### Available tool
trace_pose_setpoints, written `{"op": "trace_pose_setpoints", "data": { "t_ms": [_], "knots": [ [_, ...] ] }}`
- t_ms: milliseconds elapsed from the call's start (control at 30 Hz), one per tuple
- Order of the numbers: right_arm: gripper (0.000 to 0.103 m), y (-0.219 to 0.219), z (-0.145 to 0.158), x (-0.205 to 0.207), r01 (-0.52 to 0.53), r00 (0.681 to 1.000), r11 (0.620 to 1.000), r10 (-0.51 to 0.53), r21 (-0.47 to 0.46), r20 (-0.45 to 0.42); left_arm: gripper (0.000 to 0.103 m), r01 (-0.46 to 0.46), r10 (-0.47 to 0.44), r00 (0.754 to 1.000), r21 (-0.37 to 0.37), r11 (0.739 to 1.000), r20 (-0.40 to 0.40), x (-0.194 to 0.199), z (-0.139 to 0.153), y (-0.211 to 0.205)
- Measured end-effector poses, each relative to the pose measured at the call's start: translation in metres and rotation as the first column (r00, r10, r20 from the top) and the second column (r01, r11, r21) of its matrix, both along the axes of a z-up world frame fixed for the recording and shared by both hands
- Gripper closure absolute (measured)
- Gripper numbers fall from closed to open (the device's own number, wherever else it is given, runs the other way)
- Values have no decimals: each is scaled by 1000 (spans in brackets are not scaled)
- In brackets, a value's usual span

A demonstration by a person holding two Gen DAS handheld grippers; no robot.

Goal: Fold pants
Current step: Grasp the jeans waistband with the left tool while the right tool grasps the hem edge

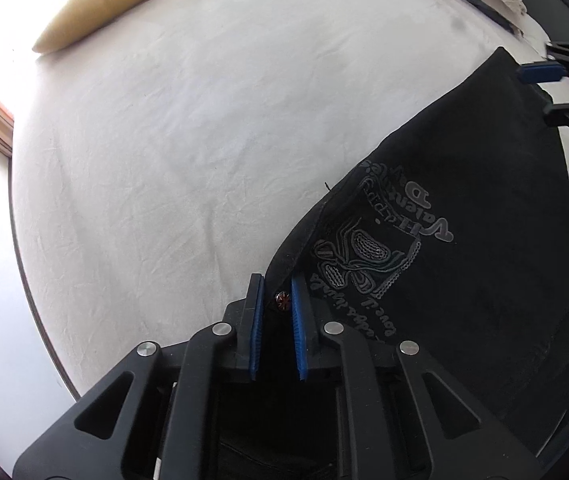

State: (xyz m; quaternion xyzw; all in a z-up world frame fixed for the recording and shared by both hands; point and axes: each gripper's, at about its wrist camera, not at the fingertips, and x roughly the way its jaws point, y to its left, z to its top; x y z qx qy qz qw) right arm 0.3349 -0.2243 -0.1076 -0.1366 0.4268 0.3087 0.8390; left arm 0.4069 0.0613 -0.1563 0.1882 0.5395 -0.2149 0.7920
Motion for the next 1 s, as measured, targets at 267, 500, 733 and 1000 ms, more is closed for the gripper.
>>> {"op": "trace_pose_setpoints", "data": {
  "t_ms": [267,500,733,1000],
  "knots": [
    [58,39,-8,32,-140,990,984,139,-108,-16,92,65,-75,974,55,996,216,-67,30,-21],
    [64,68,-26,36,-269,963,935,264,-232,-56,92,60,-69,967,41,997,245,-79,51,-8],
    [70,67,-38,55,-252,968,926,239,-282,-81,92,64,-70,966,35,997,250,-95,62,2],
    [98,69,-39,50,-264,964,927,246,-266,-97,92,49,-54,966,26,998,252,-98,62,3]
  ]
}}
